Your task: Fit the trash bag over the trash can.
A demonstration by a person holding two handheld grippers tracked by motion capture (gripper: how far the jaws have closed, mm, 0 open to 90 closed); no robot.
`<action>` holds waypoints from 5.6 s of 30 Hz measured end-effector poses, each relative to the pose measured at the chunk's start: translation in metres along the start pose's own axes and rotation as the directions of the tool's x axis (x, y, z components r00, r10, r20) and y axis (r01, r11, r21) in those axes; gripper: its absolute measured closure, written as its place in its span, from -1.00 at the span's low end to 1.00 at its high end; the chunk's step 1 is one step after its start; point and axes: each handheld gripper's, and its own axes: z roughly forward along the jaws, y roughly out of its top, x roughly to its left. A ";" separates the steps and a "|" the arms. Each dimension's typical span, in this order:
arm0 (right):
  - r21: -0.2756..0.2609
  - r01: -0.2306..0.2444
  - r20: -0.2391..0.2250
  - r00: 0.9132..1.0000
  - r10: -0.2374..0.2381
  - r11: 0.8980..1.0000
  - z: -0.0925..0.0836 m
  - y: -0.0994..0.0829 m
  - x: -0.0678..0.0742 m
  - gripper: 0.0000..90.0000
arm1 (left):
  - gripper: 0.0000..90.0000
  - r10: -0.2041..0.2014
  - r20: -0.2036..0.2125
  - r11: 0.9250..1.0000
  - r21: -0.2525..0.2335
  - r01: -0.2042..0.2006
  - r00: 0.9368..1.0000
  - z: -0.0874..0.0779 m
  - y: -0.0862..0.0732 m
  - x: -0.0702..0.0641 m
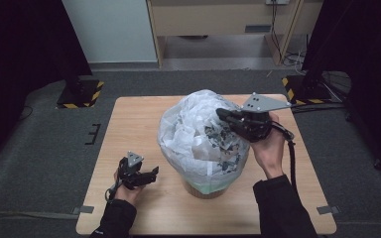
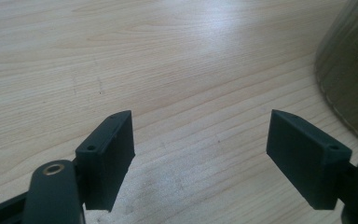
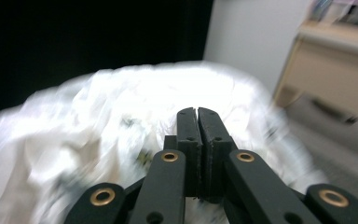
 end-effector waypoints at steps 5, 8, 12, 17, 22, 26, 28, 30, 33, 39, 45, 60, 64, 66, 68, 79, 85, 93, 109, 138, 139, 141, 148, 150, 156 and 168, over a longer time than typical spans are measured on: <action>0.091 0.026 -0.040 0.999 -0.023 0.995 0.005 -0.017 0.009 0.98 | -0.49 0.000 0.000 1.000 0.002 0.000 1.000 0.000 0.000 0.000; 0.127 0.046 -0.054 0.998 -0.039 0.991 0.007 -0.022 0.012 0.98 | -0.49 0.001 0.000 1.000 0.004 -0.001 1.000 0.000 0.000 -0.001; 0.171 0.059 -0.079 0.996 -0.046 0.984 0.010 -0.020 0.016 0.99 | -0.49 0.002 0.001 1.000 0.006 -0.002 1.000 0.000 0.000 -0.001; 0.200 0.106 -0.070 0.993 -0.094 0.974 0.014 -0.020 0.020 1.00 | -0.49 0.004 0.002 1.000 0.007 -0.004 1.000 0.000 0.000 -0.001; 0.186 0.113 -0.074 0.992 -0.100 0.976 0.013 -0.021 0.020 0.98 | -0.49 0.007 0.006 1.000 0.009 -0.007 1.000 0.000 0.000 -0.002; 0.132 0.097 -0.068 0.994 -0.089 0.987 0.006 -0.021 0.019 0.83 | -0.49 0.002 0.005 1.000 0.007 -0.002 1.000 0.000 0.000 -0.001; 0.083 0.090 -0.047 0.995 -0.086 0.992 -0.001 -0.017 0.018 0.67 | -0.49 0.000 0.006 1.000 0.005 0.000 1.000 0.000 0.000 -0.001; 0.040 0.084 -0.020 0.996 -0.083 0.996 -0.008 -0.010 0.018 0.58 | -0.49 -0.001 0.007 1.000 0.003 0.001 1.000 0.000 0.000 -0.001; -0.016 0.092 0.028 0.995 -0.092 0.996 -0.015 0.001 0.018 0.32 | -0.49 0.001 0.008 1.000 0.002 -0.001 1.000 -0.001 0.000 -0.001; -0.088 0.057 0.070 0.996 -0.051 0.995 -0.013 0.021 0.022 -0.01 | -0.49 -0.002 0.007 1.000 -0.001 0.002 1.000 -0.001 0.001 -0.001; -0.146 0.028 0.109 0.994 -0.012 0.989 -0.001 0.039 0.025 -0.32 | -0.49 -0.006 0.009 1.000 -0.005 0.007 1.000 -0.001 0.001 0.000; -0.199 -0.030 0.099 0.994 0.050 0.980 0.037 0.050 0.033 -0.69 | -0.49 -0.008 0.007 1.000 -0.008 0.008 1.000 -0.001 0.001 0.000; -0.141 -0.053 0.084 0.994 0.065 0.989 0.054 0.040 0.036 -0.70 | -0.49 -0.008 0.007 1.000 -0.007 0.008 1.000 -0.001 0.001 0.001; -0.101 -0.062 0.070 0.995 0.069 0.993 0.063 0.033 0.037 -0.70 | -0.49 -0.007 0.006 1.000 -0.006 0.008 1.000 -0.001 0.001 0.001; -0.061 -0.073 0.055 0.996 0.077 0.995 0.070 0.026 0.037 -0.70 | -0.49 -0.007 0.006 1.000 -0.008 0.007 1.000 -0.002 0.001 0.001; 0.206 -0.047 0.006 0.999 0.047 0.977 0.097 -0.005 0.041 -0.75 | -0.49 -0.003 0.006 1.000 -0.003 0.003 1.000 -0.001 0.000 0.000; 0.307 -0.051 0.014 0.999 0.049 0.950 0.105 -0.012 0.040 -0.77 | -0.49 -0.005 0.004 1.000 0.000 0.005 1.000 -0.001 0.000 0.000; 0.439 -0.043 0.003 0.999 0.046 0.897 0.114 -0.021 0.040 -0.78 | -0.49 -0.007 0.007 1.000 -0.002 0.007 1.000 -0.001 0.000 0.000; 0.646 -0.061 -0.045 0.992 0.118 0.761 0.124 -0.037 0.048 -0.70 | -0.49 -0.002 0.013 1.000 0.004 0.002 1.000 0.000 -0.001 -0.001; 0.300 -0.059 0.079 0.996 0.036 0.952 0.091 0.011 0.047 -0.73 | -0.49 -0.014 0.020 1.000 -0.002 0.014 1.000 -0.002 -0.001 0.002; 0.290 -0.061 0.082 0.996 0.038 0.955 0.090 0.011 0.047 -0.73 | -0.49 -0.013 0.020 1.000 -0.004 0.013 1.000 -0.002 -0.001 0.002; 0.258 -0.070 0.098 0.994 0.046 0.964 0.087 0.014 0.046 -0.73 | -0.49 -0.014 0.020 1.000 -0.003 0.014 1.000 -0.002 -0.001 0.002; 0.118 -0.083 0.183 0.981 0.061 0.990 0.076 0.021 0.040 -0.73 | -0.49 -0.014 0.020 1.000 -0.003 0.014 1.000 -0.002 -0.001 0.002; 0.093 -0.094 0.212 0.975 0.073 0.991 0.074 0.022 0.038 -0.73 | -0.49 -0.014 0.020 1.000 -0.003 0.014 1.000 -0.002 -0.001 0.002; 0.189 -0.153 0.261 0.960 0.100 0.970 0.082 0.008 0.030 -0.71 | -0.49 -0.013 0.021 1.000 -0.005 0.013 1.000 -0.003 -0.001 0.002; 0.448 -0.266 0.200 0.960 0.195 0.853 0.107 -0.023 0.023 -0.68 | -0.49 -0.012 0.023 1.000 -0.004 0.012 1.000 -0.003 -0.001 0.002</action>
